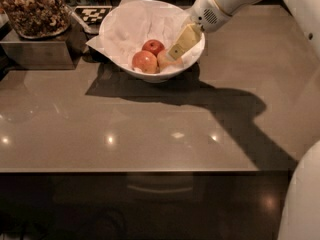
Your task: Pick apple from white bowl
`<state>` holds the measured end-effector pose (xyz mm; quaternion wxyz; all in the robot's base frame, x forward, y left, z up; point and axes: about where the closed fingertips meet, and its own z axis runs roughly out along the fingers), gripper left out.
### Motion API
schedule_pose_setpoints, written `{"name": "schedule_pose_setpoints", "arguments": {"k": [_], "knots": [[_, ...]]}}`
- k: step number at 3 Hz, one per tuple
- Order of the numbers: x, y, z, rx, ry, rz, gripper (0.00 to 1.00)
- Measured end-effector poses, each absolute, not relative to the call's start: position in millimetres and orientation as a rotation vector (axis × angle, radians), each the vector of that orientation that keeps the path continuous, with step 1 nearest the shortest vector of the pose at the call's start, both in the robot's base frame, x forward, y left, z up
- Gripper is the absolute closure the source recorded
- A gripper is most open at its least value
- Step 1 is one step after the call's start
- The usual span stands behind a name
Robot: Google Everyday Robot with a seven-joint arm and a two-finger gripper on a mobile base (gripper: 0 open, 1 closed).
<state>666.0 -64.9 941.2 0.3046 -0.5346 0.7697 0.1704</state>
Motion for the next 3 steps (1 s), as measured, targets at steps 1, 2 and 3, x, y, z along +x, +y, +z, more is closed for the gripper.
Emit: {"name": "schedule_pose_setpoints", "arguments": {"k": [1, 2, 3], "knots": [[668.1, -52.1, 918.8, -1.429, 2.043, 0.483, 0.23], [671.2, -51.7, 911.4, -1.448, 2.043, 0.478, 0.24], [662.2, -67.0, 924.5, -1.447, 2.027, 0.441, 0.22]]}}
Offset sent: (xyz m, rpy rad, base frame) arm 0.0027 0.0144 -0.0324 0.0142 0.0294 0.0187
